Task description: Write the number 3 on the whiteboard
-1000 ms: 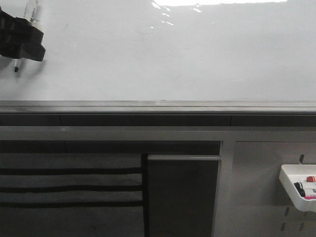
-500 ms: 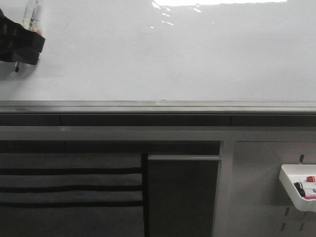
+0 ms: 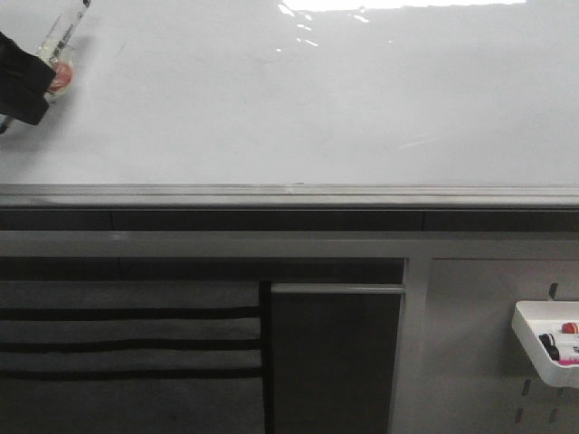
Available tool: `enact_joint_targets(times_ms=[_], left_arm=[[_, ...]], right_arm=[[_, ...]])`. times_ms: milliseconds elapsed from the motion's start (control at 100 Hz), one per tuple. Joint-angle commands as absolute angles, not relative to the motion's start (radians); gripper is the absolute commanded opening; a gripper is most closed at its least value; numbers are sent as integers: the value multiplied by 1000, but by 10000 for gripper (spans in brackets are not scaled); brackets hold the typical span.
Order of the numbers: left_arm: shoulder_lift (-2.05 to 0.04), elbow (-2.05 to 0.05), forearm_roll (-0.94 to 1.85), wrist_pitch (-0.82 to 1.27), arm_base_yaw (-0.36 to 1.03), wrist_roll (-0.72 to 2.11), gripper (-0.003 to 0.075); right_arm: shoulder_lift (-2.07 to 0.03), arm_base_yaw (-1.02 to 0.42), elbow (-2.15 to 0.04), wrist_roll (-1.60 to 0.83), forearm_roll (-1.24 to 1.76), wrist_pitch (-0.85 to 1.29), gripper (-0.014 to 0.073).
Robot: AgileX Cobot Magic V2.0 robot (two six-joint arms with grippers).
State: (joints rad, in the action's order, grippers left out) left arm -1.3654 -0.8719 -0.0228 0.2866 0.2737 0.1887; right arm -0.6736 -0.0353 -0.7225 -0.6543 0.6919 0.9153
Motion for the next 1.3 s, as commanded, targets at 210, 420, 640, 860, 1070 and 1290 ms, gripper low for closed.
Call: enact_joint_targets(times_ms=[210, 420, 640, 860, 1070, 1290], left_arm=[[-1226, -1003, 266, 739, 382, 704, -18], [-1214, -1020, 472, 969, 498, 977, -18], [-1214, -1024, 553, 993, 620, 1052, -18], [-1214, -1052, 553, 995, 681, 1052, -18], [-1214, -1051, 551, 995, 681, 1052, -18], [-1214, -1051, 551, 995, 681, 1052, -18]], right_arm=[[-890, -188, -926, -788, 758, 1025, 540], [-1041, -376, -1042, -943, 745, 1036, 498], [-1169, -506, -1148, -1007, 745, 1036, 498], [-1251, -613, -1192, -1066, 718, 1002, 498], [-1305, -666, -1226, -1066, 689, 992, 477], [-1333, -666, -1231, -1066, 687, 991, 412]])
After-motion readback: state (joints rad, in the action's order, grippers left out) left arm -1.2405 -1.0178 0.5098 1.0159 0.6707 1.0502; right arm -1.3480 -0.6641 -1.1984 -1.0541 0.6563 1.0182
